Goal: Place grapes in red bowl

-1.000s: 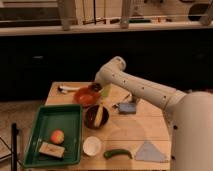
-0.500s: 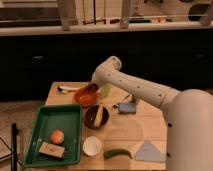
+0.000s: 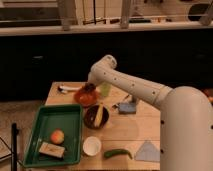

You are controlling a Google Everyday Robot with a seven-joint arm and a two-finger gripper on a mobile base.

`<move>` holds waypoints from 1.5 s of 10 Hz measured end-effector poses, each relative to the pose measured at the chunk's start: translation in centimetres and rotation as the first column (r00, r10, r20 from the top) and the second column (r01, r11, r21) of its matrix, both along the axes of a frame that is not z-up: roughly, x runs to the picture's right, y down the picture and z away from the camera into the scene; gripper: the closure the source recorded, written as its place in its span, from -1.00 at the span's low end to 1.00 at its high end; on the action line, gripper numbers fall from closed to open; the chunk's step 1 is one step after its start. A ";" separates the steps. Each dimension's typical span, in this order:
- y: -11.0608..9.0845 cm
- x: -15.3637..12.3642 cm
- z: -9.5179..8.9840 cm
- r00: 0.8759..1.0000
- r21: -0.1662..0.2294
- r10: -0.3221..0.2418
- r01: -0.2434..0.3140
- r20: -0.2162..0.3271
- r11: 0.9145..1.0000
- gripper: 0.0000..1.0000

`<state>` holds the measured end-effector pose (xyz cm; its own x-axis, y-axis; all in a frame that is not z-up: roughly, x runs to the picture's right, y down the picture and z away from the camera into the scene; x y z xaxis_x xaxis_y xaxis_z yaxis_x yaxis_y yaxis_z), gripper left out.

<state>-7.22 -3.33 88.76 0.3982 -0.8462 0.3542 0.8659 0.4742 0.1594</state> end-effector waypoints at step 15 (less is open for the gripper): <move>0.9 -1.3 0.3 0.999 -0.028 -0.038 0.038 0.010 0.999 -0.60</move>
